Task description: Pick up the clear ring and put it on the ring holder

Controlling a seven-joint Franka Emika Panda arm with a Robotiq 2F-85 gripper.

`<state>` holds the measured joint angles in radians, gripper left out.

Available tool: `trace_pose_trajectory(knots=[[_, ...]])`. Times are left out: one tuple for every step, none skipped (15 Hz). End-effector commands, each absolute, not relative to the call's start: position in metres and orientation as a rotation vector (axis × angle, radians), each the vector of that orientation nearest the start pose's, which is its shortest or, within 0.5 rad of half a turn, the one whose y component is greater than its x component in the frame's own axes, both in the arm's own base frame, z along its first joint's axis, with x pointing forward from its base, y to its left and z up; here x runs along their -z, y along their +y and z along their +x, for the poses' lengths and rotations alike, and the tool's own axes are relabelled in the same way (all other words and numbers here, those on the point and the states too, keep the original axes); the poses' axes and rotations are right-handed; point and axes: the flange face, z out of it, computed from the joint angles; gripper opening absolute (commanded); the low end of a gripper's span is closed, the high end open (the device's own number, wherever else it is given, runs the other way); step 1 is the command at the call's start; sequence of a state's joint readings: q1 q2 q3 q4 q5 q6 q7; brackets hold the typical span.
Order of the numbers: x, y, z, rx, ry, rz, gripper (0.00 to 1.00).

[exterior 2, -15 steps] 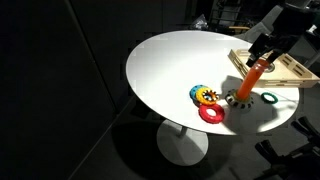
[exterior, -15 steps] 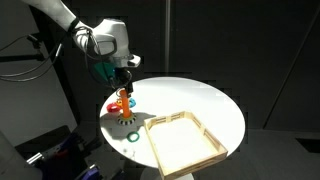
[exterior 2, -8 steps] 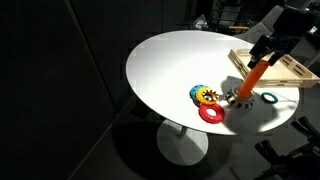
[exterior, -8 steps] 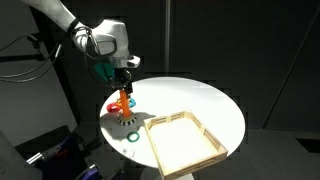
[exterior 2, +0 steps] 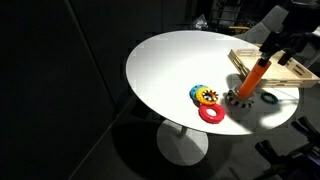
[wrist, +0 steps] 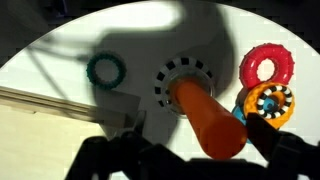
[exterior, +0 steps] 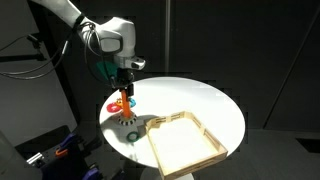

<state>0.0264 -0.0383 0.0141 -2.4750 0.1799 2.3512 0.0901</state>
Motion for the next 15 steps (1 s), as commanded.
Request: trace_pose_trajectory(knots=[[-0.324, 0.007, 0.464, -0.143, 0.285, -2.994, 1.0], [-0.329, 0.004, 0.464, -0.132, 0.292, -2.993, 1.0], [-0.336, 0.001, 0.464, -0.117, 0.298, -2.991, 1.0], [-0.342, -0.001, 0.465, -0.099, 0.304, -2.99, 1.0], [-0.348, -0.004, 0.465, -0.081, 0.31, -2.988, 1.0], [-0.353, -0.006, 0.464, -0.069, 0.314, -2.987, 1.0], [-0.358, -0.01, 0.464, -0.056, 0.32, -2.987, 1.0], [-0.362, -0.013, 0.463, -0.044, 0.329, -2.99, 1.0], [-0.366, -0.016, 0.462, -0.033, 0.335, -2.99, 1.0], [-0.37, -0.02, 0.461, -0.021, 0.342, -2.991, 1.0], [-0.357, -0.011, 0.464, -0.03, 0.354, -2.985, 1.0], [-0.359, -0.012, 0.463, -0.024, 0.358, -2.984, 1.0], [-0.358, -0.012, 0.463, -0.027, 0.358, -2.984, 1.0], [-0.356, -0.012, 0.463, -0.032, 0.357, -2.985, 1.0], [-0.355, -0.012, 0.463, -0.036, 0.357, -2.985, 1.0]])
